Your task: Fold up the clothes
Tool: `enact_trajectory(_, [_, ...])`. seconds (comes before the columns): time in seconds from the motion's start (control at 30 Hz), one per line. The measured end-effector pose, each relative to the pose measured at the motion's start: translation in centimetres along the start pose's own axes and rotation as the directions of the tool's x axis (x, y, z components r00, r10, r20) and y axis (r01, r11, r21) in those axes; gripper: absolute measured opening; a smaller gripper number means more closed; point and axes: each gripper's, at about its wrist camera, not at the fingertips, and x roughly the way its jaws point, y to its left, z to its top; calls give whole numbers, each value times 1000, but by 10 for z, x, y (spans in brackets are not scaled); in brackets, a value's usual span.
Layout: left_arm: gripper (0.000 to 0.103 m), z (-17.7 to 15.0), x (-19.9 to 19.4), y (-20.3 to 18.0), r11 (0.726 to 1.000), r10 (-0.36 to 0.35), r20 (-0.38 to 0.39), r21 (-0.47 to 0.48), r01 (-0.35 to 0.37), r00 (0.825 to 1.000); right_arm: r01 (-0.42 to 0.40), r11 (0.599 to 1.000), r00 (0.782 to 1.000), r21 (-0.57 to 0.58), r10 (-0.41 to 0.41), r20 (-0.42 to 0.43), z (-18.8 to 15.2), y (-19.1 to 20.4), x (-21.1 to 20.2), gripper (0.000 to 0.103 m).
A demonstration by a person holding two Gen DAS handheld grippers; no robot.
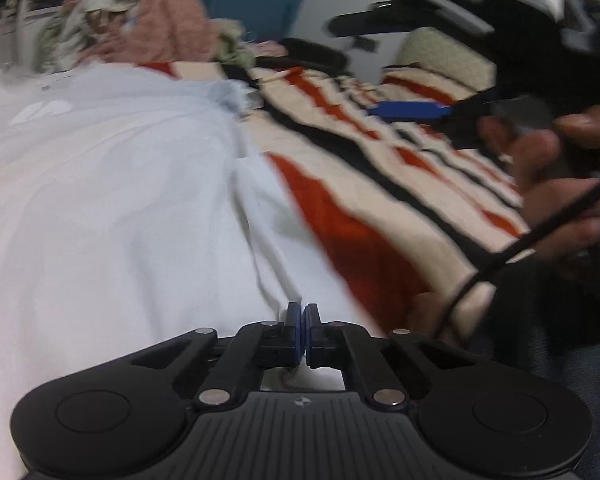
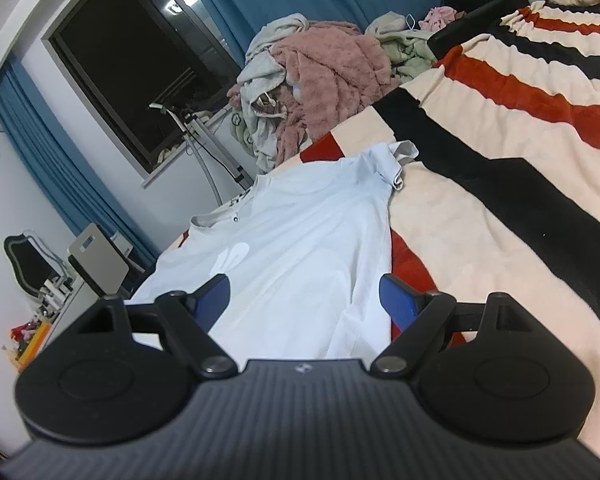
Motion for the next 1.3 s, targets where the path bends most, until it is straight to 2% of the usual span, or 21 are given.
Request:
enact_trajectory(0.07, [2, 6, 4, -10, 997, -73, 8, -10, 73, 997, -14, 1000, 1000, 2, 14, 26, 2, 0, -4, 83])
enact_trajectory(0.13, [1, 10, 16, -22, 993, -116, -5, -16, 116, 993, -32, 999, 998, 0, 32, 54, 4, 0, -8, 83])
enact_trajectory(0.2, [2, 11, 32, -34, 992, -126, -33, -18, 125, 992, -28, 999, 997, -26, 30, 75, 6, 3, -10, 83])
enact_trajectory(0.3, [1, 9, 49, -42, 996, -93, -77, -19, 92, 993, 15, 994, 995, -110, -4, 96, 4, 12, -12, 85])
enact_trajectory(0.33, [5, 9, 47, -40, 996, -84, -81, -24, 83, 993, 15, 991, 995, -130, -2, 96, 4, 15, -12, 85])
enact_trajectory(0.37, [18, 9, 43, -36, 997, -70, -82, -28, 68, 994, 2, 991, 996, -137, 10, 90, 3, 15, -12, 85])
enact_trajectory(0.4, [26, 11, 37, -32, 998, -49, -85, -30, 46, 995, -7, 991, 996, -137, 19, 88, 3, 16, -13, 84])
enact_trajectory(0.47, [55, 14, 21, -21, 999, -2, -86, -39, -1, 996, -8, 991, 996, -132, 20, 92, 4, 15, -13, 84])
enact_trajectory(0.57, [72, 23, -14, 3, 996, 62, -51, -62, -66, 997, -19, 996, 997, -86, 25, 71, 5, 9, -6, 84])
enact_trajectory(0.67, [82, 33, -50, 27, 987, 124, -8, -98, -124, 992, -45, 999, 999, -16, 45, 23, 10, 0, 7, 85])
enact_trajectory(0.77, [85, 42, -74, 47, 974, 200, 43, -117, -194, 979, -50, 996, 999, 73, 52, -18, 25, -8, 33, 85])
enact_trajectory(0.87, [88, 46, -89, 64, 952, 288, 102, -140, -273, 952, -35, 989, 999, 141, 37, -12, 51, -16, 63, 84])
enact_trajectory(0.93, [88, 47, -94, 75, 935, 332, 134, -179, -307, 934, -9, 989, 1000, 146, 7, 11, 71, -23, 90, 78])
enact_trajectory(1.0, [88, 46, -95, 87, 926, 337, 146, -230, -300, 930, 36, 989, 998, 145, -42, 39, 89, -33, 120, 77])
enact_trajectory(1.07, [89, 47, -94, 95, 920, 340, 149, -256, -296, 929, 63, 977, 996, 203, -74, 50, 104, -55, 153, 68])
enact_trajectory(1.2, [88, 43, -93, 108, 916, 356, 149, -252, -313, 923, 52, 905, 991, 422, -99, 91, 114, -114, 214, 64])
enact_trajectory(1.23, [88, 42, -91, 111, 915, 359, 147, -251, -316, 922, 61, 894, 990, 444, -112, 89, 113, -124, 227, 60])
enact_trajectory(1.3, [88, 41, -83, 114, 912, 360, 141, -259, -317, 922, 99, 888, 987, 449, -144, 67, 111, -139, 255, 60])
